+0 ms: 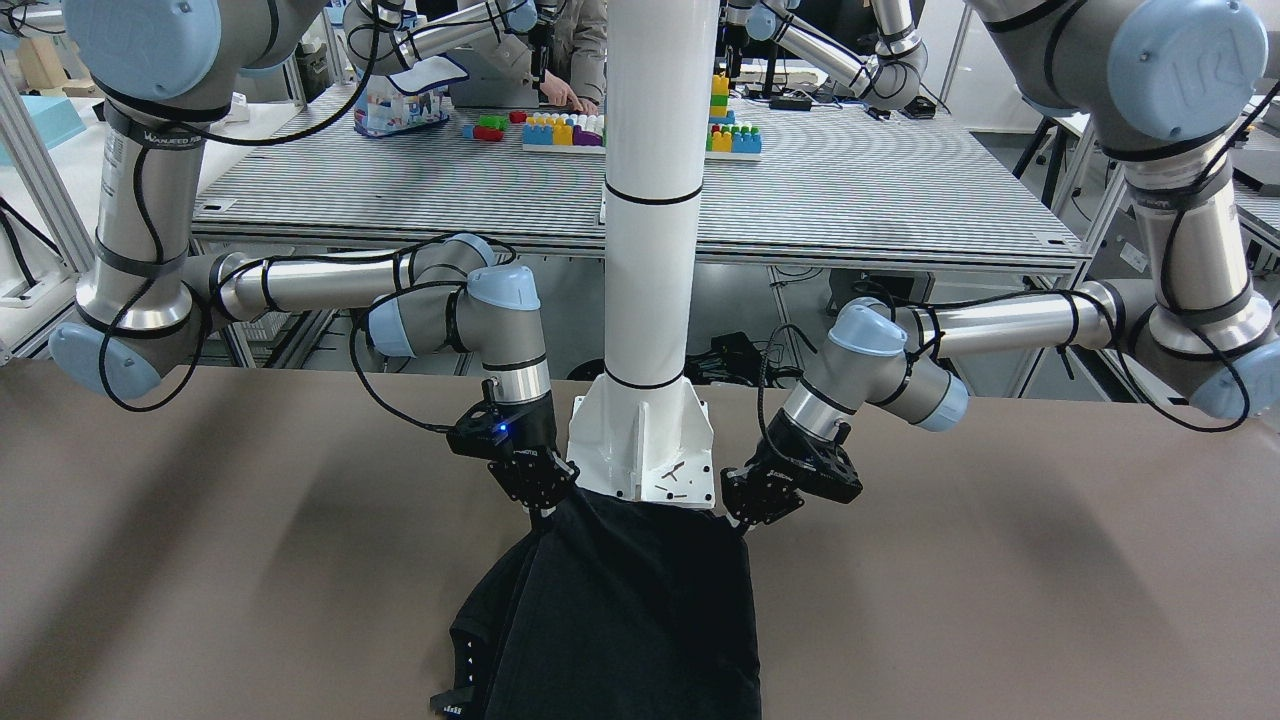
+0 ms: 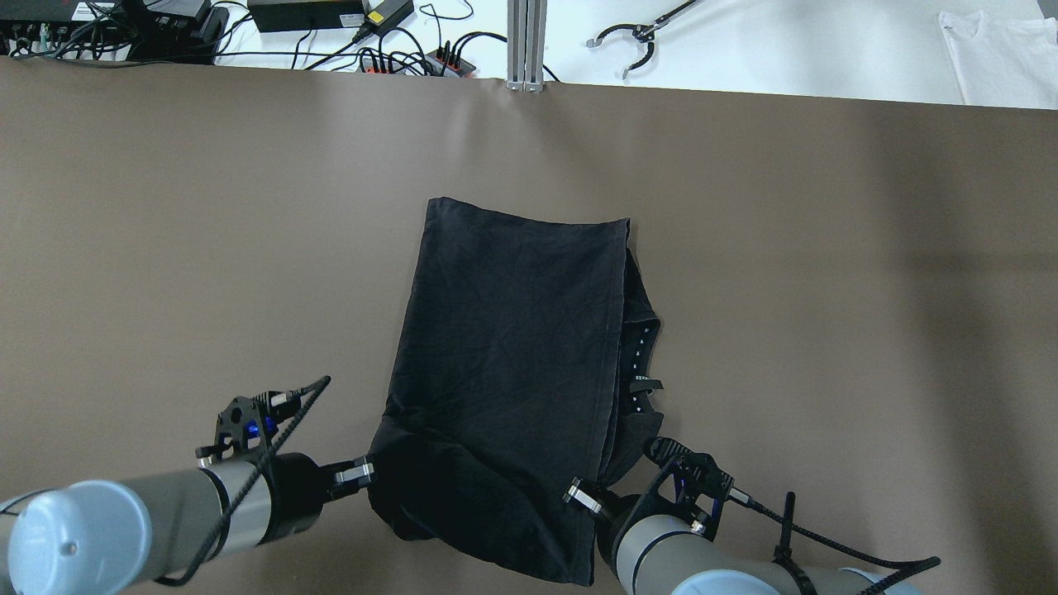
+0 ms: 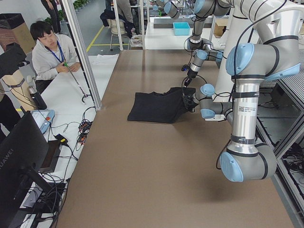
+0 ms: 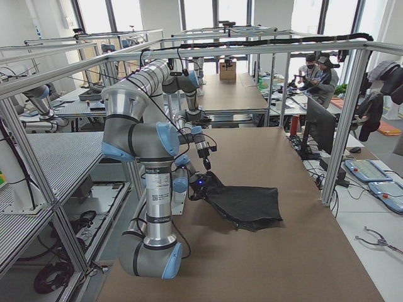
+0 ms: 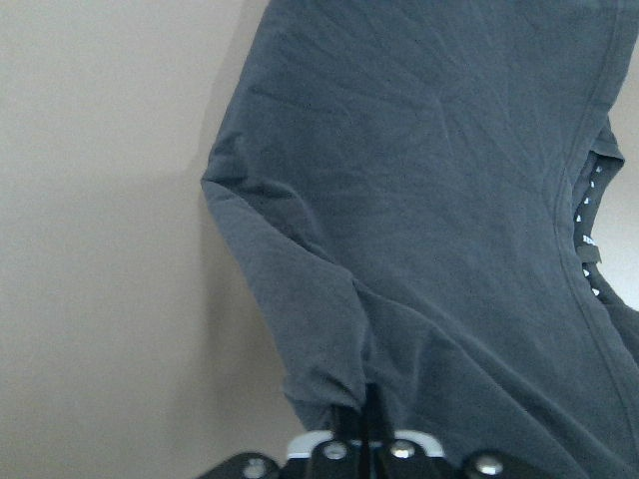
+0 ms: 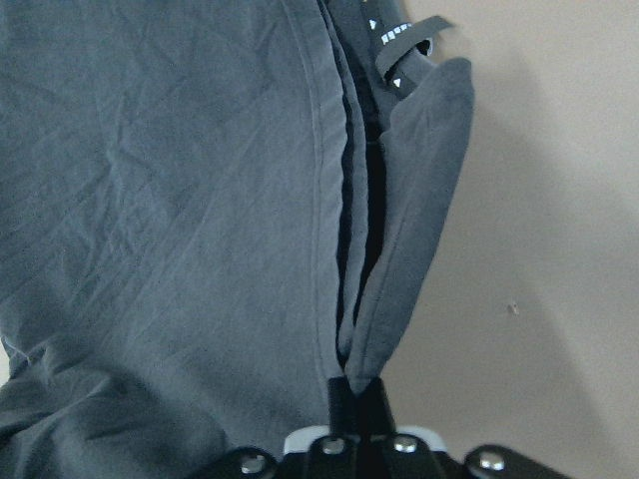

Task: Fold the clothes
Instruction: 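Lift the near edge with both grippers and fold it toward the collar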

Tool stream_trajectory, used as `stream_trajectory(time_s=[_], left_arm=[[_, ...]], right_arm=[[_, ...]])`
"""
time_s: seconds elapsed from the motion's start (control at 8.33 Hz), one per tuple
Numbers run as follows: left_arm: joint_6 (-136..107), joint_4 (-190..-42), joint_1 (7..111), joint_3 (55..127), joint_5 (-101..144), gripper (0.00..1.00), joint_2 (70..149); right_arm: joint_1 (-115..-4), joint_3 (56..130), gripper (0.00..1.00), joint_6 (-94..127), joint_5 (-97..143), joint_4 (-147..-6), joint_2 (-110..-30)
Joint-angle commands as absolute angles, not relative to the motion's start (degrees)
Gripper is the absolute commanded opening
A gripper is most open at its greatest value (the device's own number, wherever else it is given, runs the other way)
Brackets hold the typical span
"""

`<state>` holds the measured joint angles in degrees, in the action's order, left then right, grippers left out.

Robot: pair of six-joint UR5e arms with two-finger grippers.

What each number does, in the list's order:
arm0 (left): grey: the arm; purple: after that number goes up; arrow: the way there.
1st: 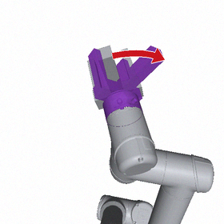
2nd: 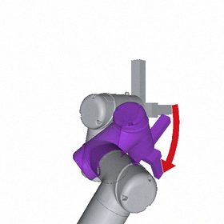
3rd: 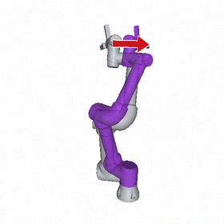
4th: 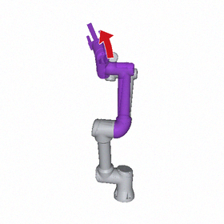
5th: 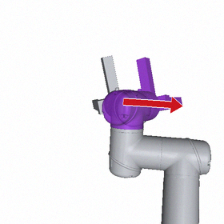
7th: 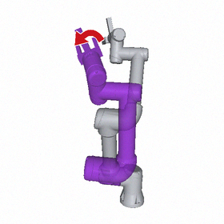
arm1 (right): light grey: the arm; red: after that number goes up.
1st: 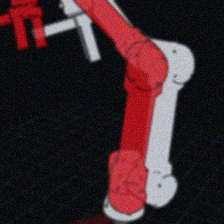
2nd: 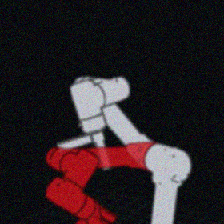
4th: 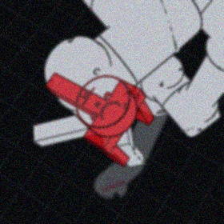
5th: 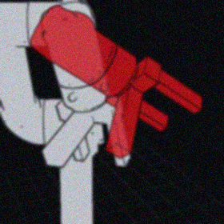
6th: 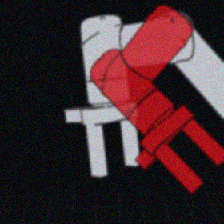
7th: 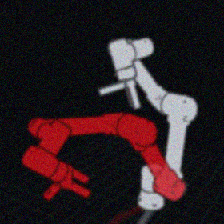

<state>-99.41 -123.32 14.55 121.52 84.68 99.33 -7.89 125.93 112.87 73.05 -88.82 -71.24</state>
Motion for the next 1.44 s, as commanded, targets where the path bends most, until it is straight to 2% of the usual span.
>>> stream_trajectory(time_s=[0.0, 0.24, 0.48, 0.96, 1.32], left_arm=[[-94.0, -110.8, 27.9, 121.6, 97.2, 0.0, 106.6], [-88.7, -93.7, 32.8, 120.2, 98.3, 0.0, 118.6], [-86.6, -93.3, 35.7, 114.5, 98.3, 0.0, 121.7], [-80.6, -94.6, 41.7, 91.3, 98.3, 0.0, 136.2], [-78.1, -107.2, 42.7, 76.9, 97.8, 0.0, 136.8]], right_arm=[[-12.5, 125.6, 0.0, 110.1, 73.6, -89.2, -70.8], [-17.7, 124.5, 0.0, 105.1, 73.7, -89.4, -69.1], [-24.1, 116.6, 0.0, 102.1, 73.8, -88.9, -64.1], [-30.2, 102.9, 0.0, 98.6, 74.0, -86.1, -57.1], [-33.2, 85.4, 0.0, 93.8, 74.0, -72.0, -53.0]])
